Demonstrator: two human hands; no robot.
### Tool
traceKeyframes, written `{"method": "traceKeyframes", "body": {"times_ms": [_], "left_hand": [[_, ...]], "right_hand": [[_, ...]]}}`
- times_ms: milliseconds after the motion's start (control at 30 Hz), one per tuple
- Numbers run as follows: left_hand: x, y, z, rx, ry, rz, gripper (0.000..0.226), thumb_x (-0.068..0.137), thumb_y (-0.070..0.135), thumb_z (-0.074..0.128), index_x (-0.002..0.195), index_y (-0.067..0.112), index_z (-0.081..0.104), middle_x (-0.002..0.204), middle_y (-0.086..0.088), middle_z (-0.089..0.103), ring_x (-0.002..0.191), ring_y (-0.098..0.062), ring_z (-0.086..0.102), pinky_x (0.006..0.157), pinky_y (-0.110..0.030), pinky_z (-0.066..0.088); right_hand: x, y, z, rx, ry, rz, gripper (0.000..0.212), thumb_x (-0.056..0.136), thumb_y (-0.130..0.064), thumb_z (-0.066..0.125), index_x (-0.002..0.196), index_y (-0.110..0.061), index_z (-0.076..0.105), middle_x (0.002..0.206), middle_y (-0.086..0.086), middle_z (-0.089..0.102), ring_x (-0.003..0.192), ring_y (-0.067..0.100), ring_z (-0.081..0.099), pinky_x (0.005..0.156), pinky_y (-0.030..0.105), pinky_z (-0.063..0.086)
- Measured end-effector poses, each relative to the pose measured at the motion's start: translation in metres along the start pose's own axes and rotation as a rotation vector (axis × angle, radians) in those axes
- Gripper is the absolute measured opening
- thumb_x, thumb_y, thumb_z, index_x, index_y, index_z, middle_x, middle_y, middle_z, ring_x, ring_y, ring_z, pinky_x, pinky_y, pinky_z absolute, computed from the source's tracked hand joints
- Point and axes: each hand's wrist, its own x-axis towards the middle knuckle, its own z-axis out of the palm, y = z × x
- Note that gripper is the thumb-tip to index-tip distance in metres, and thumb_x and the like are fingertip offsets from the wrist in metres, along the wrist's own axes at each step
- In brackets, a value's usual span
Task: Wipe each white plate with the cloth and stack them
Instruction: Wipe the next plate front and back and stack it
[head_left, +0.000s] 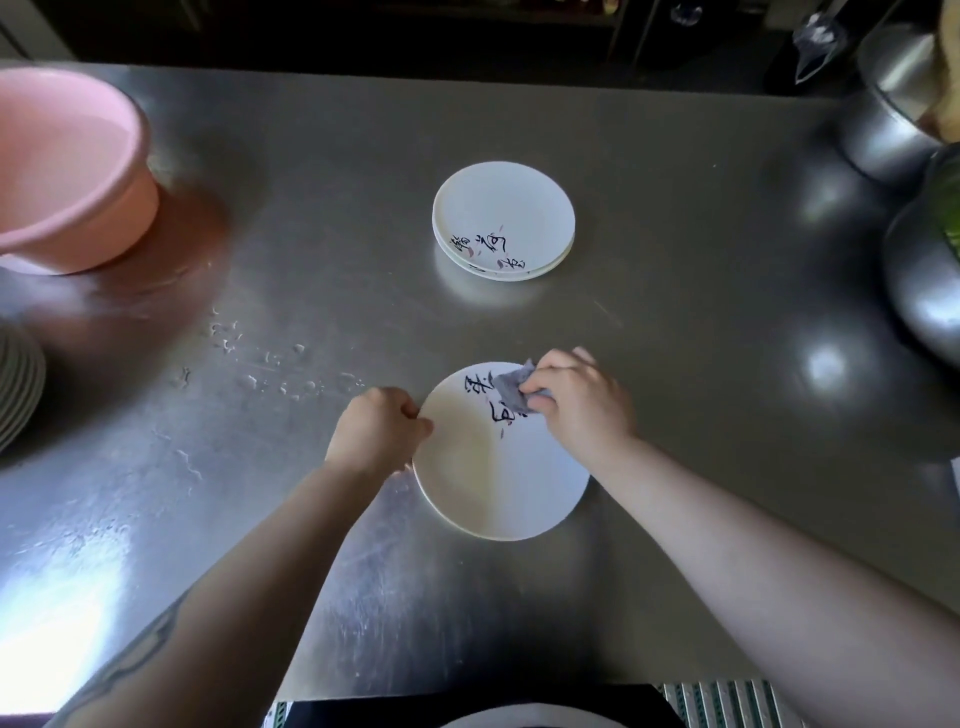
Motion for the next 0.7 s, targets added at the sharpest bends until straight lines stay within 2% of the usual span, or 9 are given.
{"method": "traceKeyframes", "body": {"times_ms": [100, 133, 200, 267, 400, 533, 633, 700], "left_hand": [[-0.008, -0.006, 0.001, 0.038, -0.158, 0.016, 0.007, 0.08, 0.011, 0.064, 0.077, 0.004, 0.063, 0.054, -0.005, 0.069, 0.055, -0.027, 0.07, 0.06, -0.039, 0.061], [-0.007, -0.003, 0.001, 0.08, -0.151, 0.044, 0.009, 0.079, 0.015, 0.067, 0.077, 0.007, 0.063, 0.057, -0.003, 0.07, 0.058, -0.026, 0.07, 0.062, -0.037, 0.061], [0.001, 0.006, -0.001, 0.15, -0.015, 0.092, 0.013, 0.078, 0.026, 0.071, 0.077, 0.015, 0.063, 0.068, -0.001, 0.071, 0.067, -0.025, 0.068, 0.064, -0.031, 0.056], [0.009, 0.013, -0.002, 0.169, 0.049, 0.105, 0.018, 0.08, 0.029, 0.07, 0.075, 0.013, 0.064, 0.071, -0.007, 0.07, 0.068, -0.028, 0.067, 0.063, -0.031, 0.052], [0.012, 0.006, 0.003, 0.009, 0.004, 0.021, 0.019, 0.082, 0.022, 0.067, 0.073, 0.006, 0.063, 0.05, -0.009, 0.066, 0.042, -0.022, 0.063, 0.047, -0.02, 0.048], [0.009, -0.003, 0.007, -0.117, 0.121, -0.054, 0.018, 0.082, 0.02, 0.065, 0.075, 0.003, 0.063, 0.048, -0.009, 0.064, 0.043, -0.025, 0.064, 0.053, -0.026, 0.053], [0.005, -0.002, 0.01, -0.193, 0.155, -0.085, 0.017, 0.081, 0.019, 0.066, 0.075, 0.003, 0.065, 0.05, -0.012, 0.065, 0.047, -0.031, 0.066, 0.059, -0.032, 0.056], [0.003, -0.001, 0.011, -0.214, 0.17, -0.101, 0.017, 0.079, 0.018, 0.066, 0.074, 0.003, 0.066, 0.049, -0.012, 0.064, 0.046, -0.031, 0.065, 0.058, -0.031, 0.055]], "right_hand": [[-0.003, 0.001, -0.002, -0.03, -0.004, 0.007, 0.012, 0.085, -0.018, 0.067, 0.092, -0.026, 0.073, 0.096, -0.011, 0.061, 0.096, 0.018, 0.048, 0.06, 0.025, 0.034], [-0.002, -0.002, -0.002, -0.01, -0.02, -0.003, 0.013, 0.086, -0.018, 0.066, 0.092, -0.026, 0.073, 0.097, -0.011, 0.061, 0.096, 0.017, 0.048, 0.061, 0.026, 0.035], [0.0, -0.011, 0.001, 0.053, -0.055, -0.049, 0.014, 0.086, -0.017, 0.065, 0.093, -0.026, 0.073, 0.098, -0.011, 0.062, 0.097, 0.017, 0.048, 0.065, 0.028, 0.041], [0.002, -0.016, 0.004, 0.084, -0.077, -0.09, 0.014, 0.085, -0.017, 0.066, 0.093, -0.025, 0.074, 0.098, -0.011, 0.063, 0.097, 0.017, 0.048, 0.069, 0.03, 0.045], [0.006, -0.006, 0.002, 0.084, -0.056, -0.033, 0.013, 0.085, -0.015, 0.067, 0.091, -0.023, 0.074, 0.097, -0.01, 0.062, 0.097, 0.017, 0.048, 0.071, 0.033, 0.047], [-0.002, 0.011, -0.005, 0.023, -0.055, 0.026, 0.014, 0.086, -0.013, 0.066, 0.092, -0.023, 0.073, 0.097, -0.011, 0.061, 0.097, 0.016, 0.045, 0.066, 0.031, 0.046], [-0.024, 0.014, -0.008, 0.048, -0.084, 0.071, 0.015, 0.085, -0.012, 0.067, 0.092, -0.023, 0.074, 0.098, -0.012, 0.062, 0.097, 0.016, 0.045, 0.072, 0.036, 0.049], [-0.044, 0.012, -0.009, 0.098, -0.119, 0.101, 0.016, 0.084, -0.012, 0.067, 0.093, -0.023, 0.075, 0.1, -0.012, 0.063, 0.098, 0.016, 0.046, 0.078, 0.039, 0.049]]}}
